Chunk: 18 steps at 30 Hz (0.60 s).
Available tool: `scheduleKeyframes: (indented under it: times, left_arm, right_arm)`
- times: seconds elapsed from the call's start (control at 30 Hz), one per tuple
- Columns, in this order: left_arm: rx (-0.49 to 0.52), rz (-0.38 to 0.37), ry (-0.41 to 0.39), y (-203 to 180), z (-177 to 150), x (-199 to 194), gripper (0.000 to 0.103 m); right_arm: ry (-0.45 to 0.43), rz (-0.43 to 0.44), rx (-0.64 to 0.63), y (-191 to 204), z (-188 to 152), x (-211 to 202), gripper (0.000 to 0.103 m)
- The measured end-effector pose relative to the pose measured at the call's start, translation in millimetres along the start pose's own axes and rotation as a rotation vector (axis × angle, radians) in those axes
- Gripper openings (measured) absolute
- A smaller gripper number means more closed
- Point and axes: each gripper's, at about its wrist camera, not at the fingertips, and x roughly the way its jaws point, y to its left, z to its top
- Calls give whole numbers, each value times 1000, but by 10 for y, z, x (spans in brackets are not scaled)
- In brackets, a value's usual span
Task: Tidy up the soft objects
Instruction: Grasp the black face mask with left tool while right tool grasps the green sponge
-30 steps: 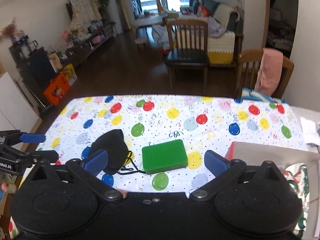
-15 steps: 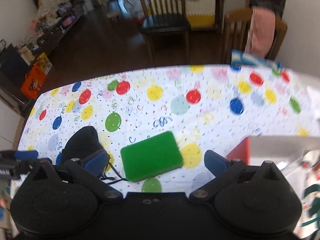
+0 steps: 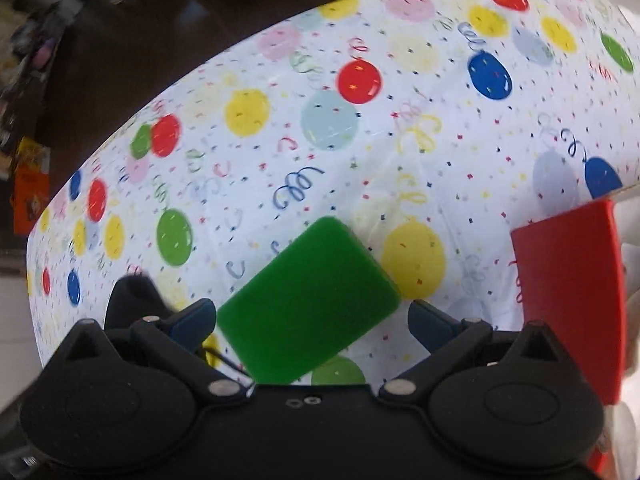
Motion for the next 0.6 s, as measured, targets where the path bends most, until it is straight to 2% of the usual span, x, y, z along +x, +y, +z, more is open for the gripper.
scheduleKeyframes:
  times: [0.27, 0.53, 0.6]
  left_arm:
    - [-2, 15, 25, -5, 93, 235, 103]
    - [-26, 41, 52, 50, 136, 456, 102]
    - [-27, 47, 54, 66, 140, 495, 99]
  right_arm:
    - [26, 20, 100, -70, 179, 199, 102]
    - [54, -31, 34, 52, 204, 340, 102]
    - [59, -52, -5, 94, 193, 367, 101]
